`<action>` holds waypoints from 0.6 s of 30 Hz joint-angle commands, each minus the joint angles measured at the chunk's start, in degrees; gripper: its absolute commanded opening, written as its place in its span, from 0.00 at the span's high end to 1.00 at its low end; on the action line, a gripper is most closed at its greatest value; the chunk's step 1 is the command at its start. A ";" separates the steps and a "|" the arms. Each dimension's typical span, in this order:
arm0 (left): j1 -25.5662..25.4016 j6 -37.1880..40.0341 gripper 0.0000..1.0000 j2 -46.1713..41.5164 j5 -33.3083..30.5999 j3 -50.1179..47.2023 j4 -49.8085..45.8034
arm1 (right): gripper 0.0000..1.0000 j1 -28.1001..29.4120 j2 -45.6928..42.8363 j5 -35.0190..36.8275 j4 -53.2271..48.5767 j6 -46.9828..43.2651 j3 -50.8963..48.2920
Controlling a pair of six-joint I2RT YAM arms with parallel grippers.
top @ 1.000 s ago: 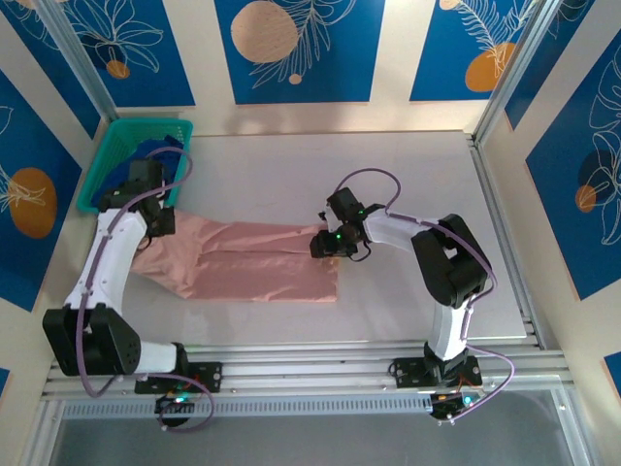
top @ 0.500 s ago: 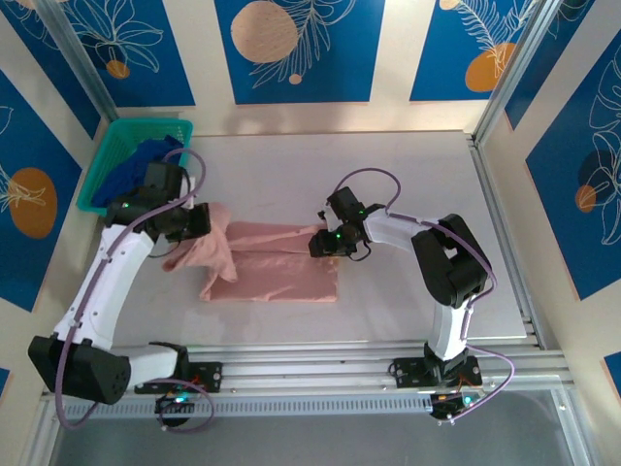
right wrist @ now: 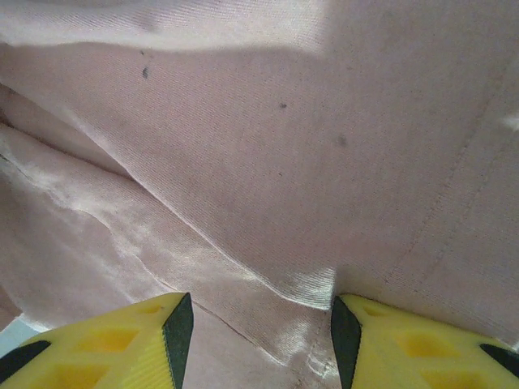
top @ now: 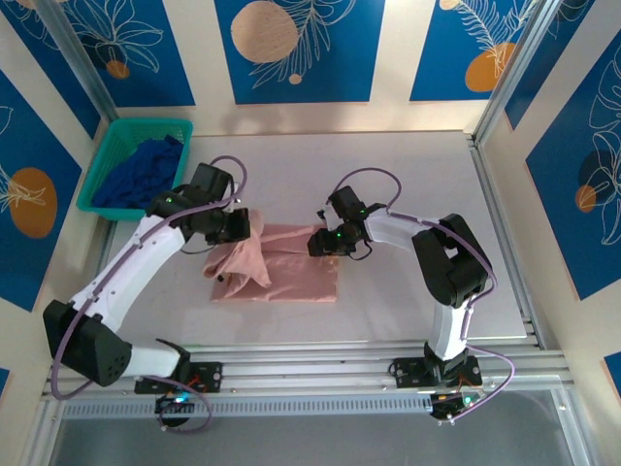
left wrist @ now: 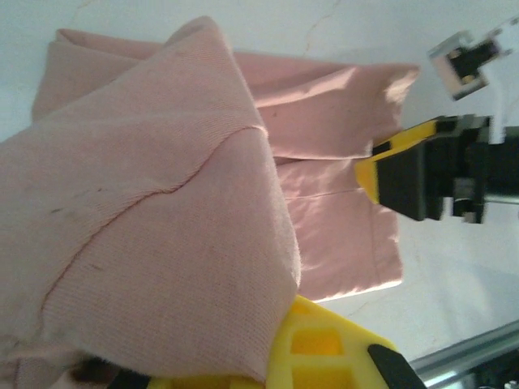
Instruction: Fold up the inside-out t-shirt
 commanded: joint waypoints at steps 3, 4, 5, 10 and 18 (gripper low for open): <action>-0.36 4.54 1.00 1.32 -9.27 4.13 -6.25 | 0.49 -0.33 -1.92 -2.36 -0.23 -0.68 -0.48; -0.44 5.06 1.00 1.70 -10.21 4.22 -6.55 | 0.49 -0.41 -2.09 -2.60 -0.16 -0.55 -0.48; -0.66 5.37 1.00 2.16 -10.81 4.37 -6.89 | 0.49 -0.42 -2.33 -2.82 -0.23 -0.41 -0.48; -3.52 6.28 1.00 5.41 -13.90 6.75 -9.02 | 0.46 -1.16 -5.00 -4.45 -0.74 0.44 -0.59; -14.67 -2.75 0.93 17.87 -10.05 14.59 -1.20 | 0.42 -9.14 -13.63 -4.24 -3.47 2.31 -4.66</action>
